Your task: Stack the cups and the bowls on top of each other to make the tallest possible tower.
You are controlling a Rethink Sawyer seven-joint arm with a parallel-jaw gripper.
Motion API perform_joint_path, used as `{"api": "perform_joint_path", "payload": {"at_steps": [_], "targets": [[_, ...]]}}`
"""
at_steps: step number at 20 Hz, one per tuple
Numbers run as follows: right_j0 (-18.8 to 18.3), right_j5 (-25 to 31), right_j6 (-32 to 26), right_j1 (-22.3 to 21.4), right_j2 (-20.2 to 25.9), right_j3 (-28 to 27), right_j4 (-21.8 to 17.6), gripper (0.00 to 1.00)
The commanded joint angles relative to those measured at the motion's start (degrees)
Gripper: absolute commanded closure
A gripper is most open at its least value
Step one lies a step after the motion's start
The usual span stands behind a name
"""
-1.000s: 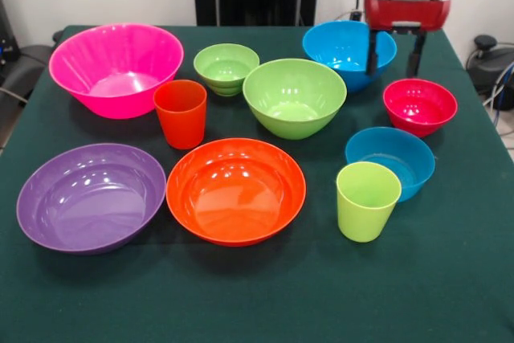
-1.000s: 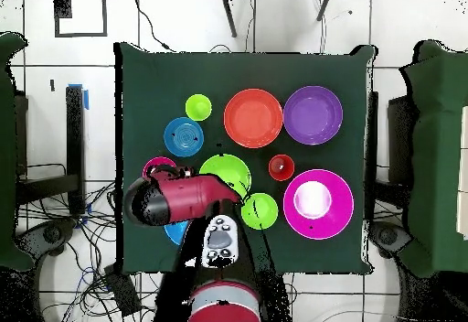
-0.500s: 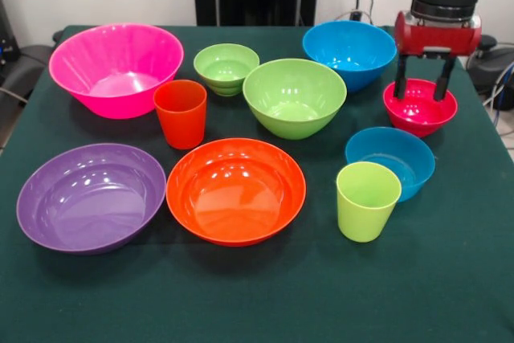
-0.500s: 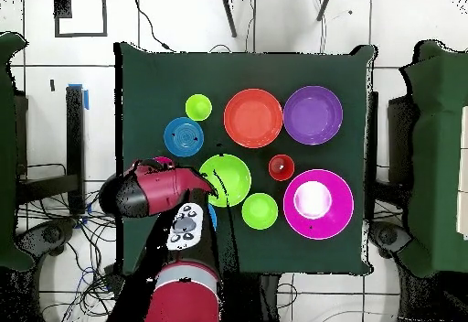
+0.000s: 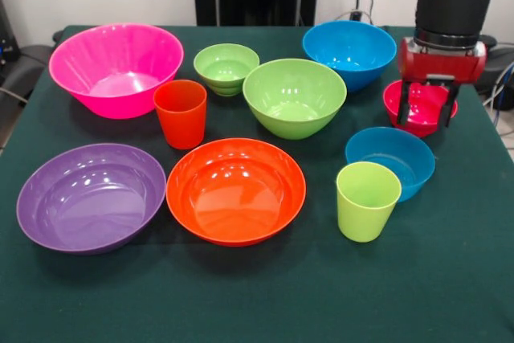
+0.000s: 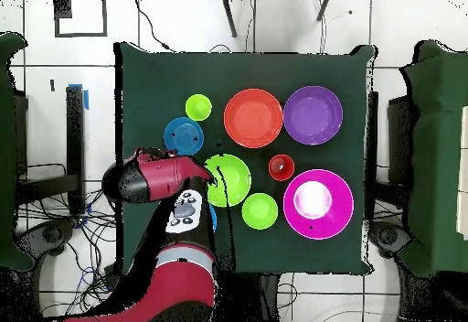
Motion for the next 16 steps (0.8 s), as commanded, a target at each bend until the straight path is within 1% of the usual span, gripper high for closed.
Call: {"api": "perform_joint_path", "payload": {"at_steps": [1, 6, 10, 16], "targets": [[0.5, 4.3, 6.5, 3.1, 2.6, -9.2, 3.2, 0.00], [2.6, 1.1, 8.3, 8.0, 2.3, -12.1, 5.5, 0.00], [4.3, -1.4, 9.7, 10.5, 1.3, -12.3, 7.0, 0.00], [8.6, -2.5, 11.6, 13.6, -4.3, -13.9, 10.0, 0.00]]}}
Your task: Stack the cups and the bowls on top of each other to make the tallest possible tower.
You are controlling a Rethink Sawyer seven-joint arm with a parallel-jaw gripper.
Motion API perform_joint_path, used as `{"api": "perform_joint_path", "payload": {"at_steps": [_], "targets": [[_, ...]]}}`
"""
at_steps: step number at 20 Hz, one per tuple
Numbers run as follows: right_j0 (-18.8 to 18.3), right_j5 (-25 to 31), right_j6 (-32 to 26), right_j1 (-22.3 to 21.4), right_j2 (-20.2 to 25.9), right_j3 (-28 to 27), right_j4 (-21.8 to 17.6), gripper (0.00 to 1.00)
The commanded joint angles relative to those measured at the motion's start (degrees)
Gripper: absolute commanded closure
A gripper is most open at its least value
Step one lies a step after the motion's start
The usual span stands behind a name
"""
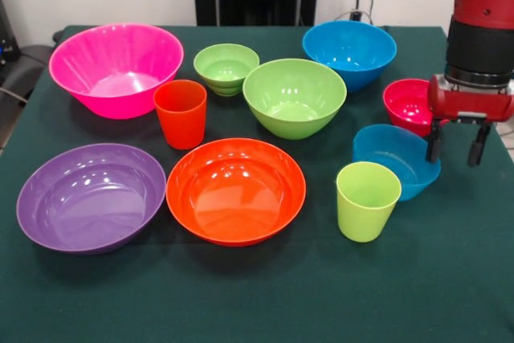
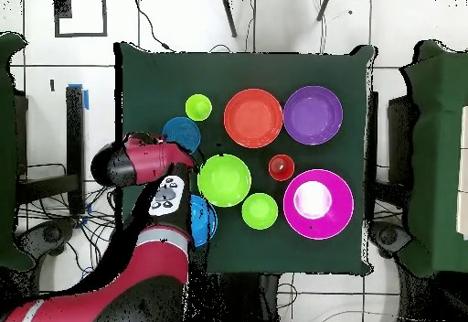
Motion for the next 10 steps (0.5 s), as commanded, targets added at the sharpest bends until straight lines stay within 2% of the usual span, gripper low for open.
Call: {"api": "perform_joint_path", "payload": {"at_steps": [1, 6, 10], "targets": [[4.5, -2.1, 11.9, 6.2, -2.5, -4.7, 3.9, 0.00], [9.1, 1.8, 12.3, 8.5, -9.2, -6.5, 6.2, 0.00], [10.7, 3.0, 12.1, 10.0, -12.2, -7.8, 7.8, 0.00]]}}
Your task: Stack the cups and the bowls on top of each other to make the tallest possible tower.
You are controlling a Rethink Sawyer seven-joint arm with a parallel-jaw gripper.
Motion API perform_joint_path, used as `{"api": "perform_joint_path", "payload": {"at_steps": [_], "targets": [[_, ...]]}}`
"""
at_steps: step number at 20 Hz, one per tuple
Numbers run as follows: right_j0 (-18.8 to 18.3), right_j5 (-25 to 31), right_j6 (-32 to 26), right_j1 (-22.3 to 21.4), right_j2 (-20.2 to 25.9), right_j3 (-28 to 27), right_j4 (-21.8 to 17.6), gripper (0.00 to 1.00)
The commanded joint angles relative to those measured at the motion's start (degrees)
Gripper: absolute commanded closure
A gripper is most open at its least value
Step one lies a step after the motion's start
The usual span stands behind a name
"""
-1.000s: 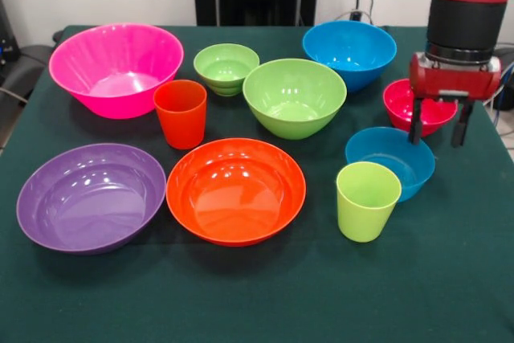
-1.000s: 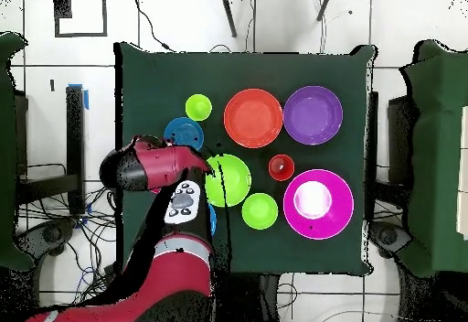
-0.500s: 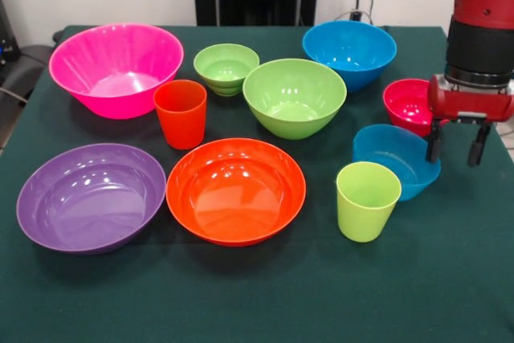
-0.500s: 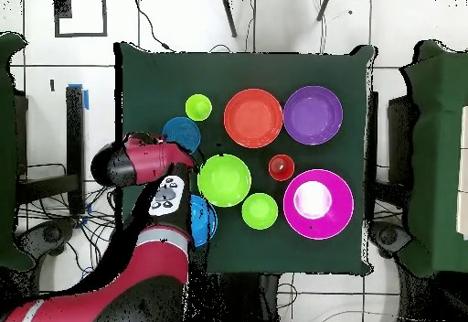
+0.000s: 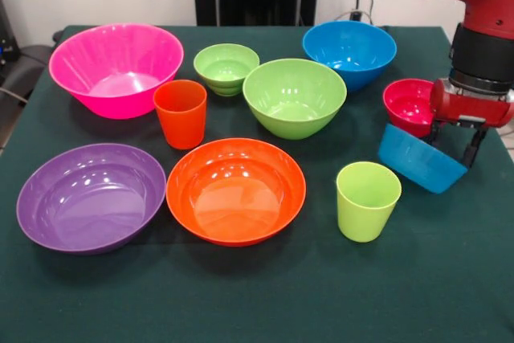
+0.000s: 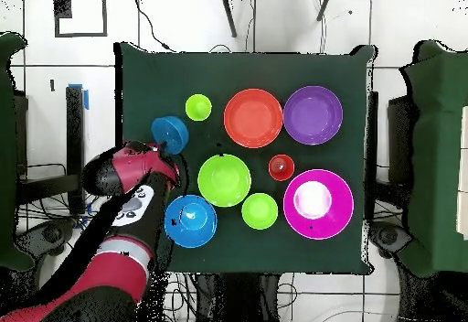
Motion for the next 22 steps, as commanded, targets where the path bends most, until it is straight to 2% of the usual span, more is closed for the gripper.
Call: {"api": "perform_joint_path", "payload": {"at_steps": [1, 8, 11, 15, 18, 22], "targets": [[1.7, 2.7, 11.4, 4.5, -3.1, -5.1, 3.4, 0.00], [2.2, 2.0, 10.6, 3.1, -4.8, -3.3, 4.6, 0.00], [1.0, 3.6, 8.2, -0.2, -5.4, -2.8, 3.4, 0.00], [-1.6, 2.9, 5.7, -1.6, -3.1, -3.6, 2.3, 0.00], [-2.1, 2.6, 5.2, -1.8, -2.1, -3.9, 2.0, 0.00], [-3.3, 0.7, 4.8, 0.9, -0.4, -6.0, 1.8, 0.00]]}}
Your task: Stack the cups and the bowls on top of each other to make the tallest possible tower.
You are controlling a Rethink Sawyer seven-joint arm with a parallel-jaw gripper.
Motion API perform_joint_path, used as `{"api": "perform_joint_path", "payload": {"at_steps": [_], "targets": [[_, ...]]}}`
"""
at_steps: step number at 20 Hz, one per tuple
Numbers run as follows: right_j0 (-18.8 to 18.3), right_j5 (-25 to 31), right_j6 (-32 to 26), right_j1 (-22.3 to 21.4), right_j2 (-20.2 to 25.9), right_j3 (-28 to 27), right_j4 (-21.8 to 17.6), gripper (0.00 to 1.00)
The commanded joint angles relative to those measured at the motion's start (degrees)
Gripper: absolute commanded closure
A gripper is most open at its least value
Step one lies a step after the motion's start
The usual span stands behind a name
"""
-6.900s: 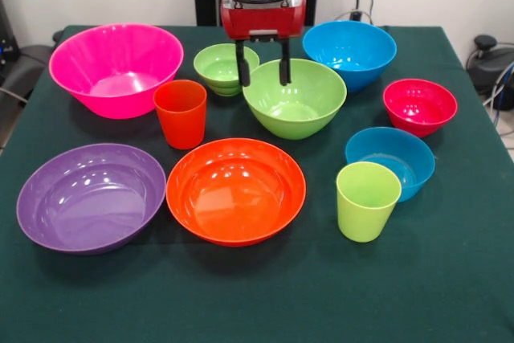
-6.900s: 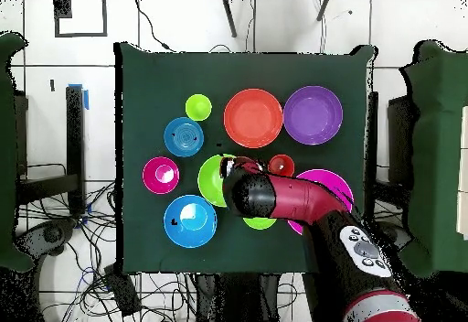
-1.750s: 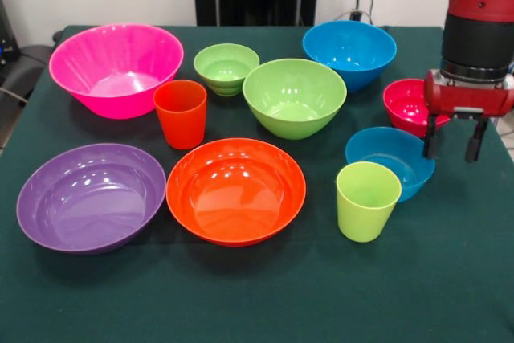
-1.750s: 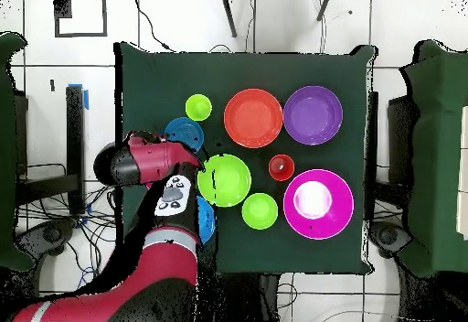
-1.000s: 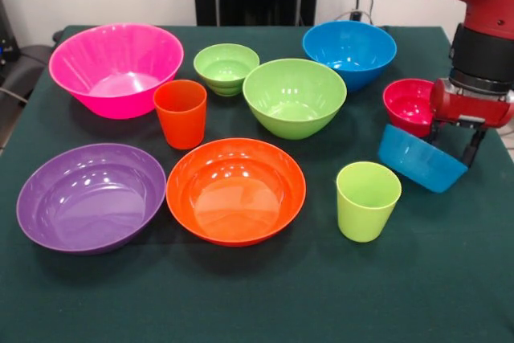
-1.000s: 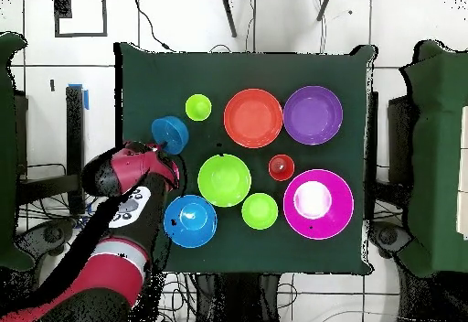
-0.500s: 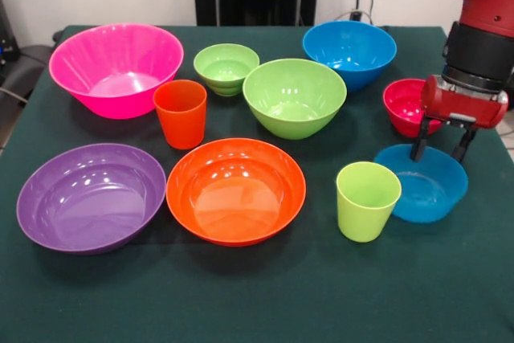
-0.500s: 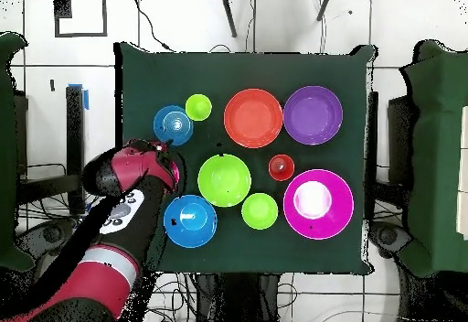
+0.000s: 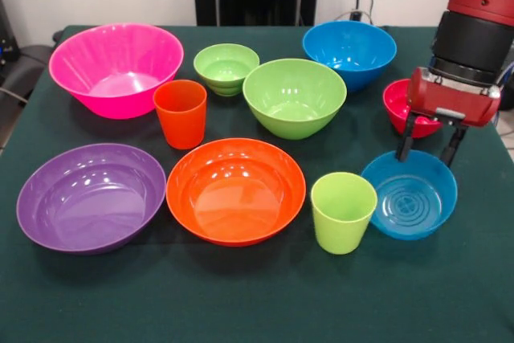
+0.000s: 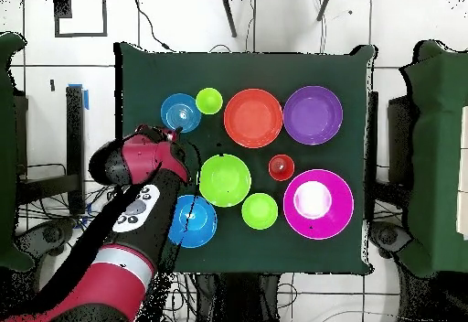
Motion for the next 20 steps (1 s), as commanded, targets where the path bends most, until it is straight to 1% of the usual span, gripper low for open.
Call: {"api": "perform_joint_path", "payload": {"at_steps": [1, 4, 9, 14, 20], "targets": [[-2.9, 0.2, 4.1, 2.8, 6.8, -5.4, -1.1, 0.00], [-3.9, -0.6, 3.7, 4.5, 9.1, -7.3, -1.0, 0.00], [-4.4, 0.5, 3.5, 5.7, 10.8, -9.1, -1.0, 0.00], [-5.8, 1.0, 2.7, 6.3, 13.7, -9.5, -1.6, 0.00], [-6.5, 4.2, 2.7, 6.1, 16.1, -9.2, -1.0, 0.00]]}}
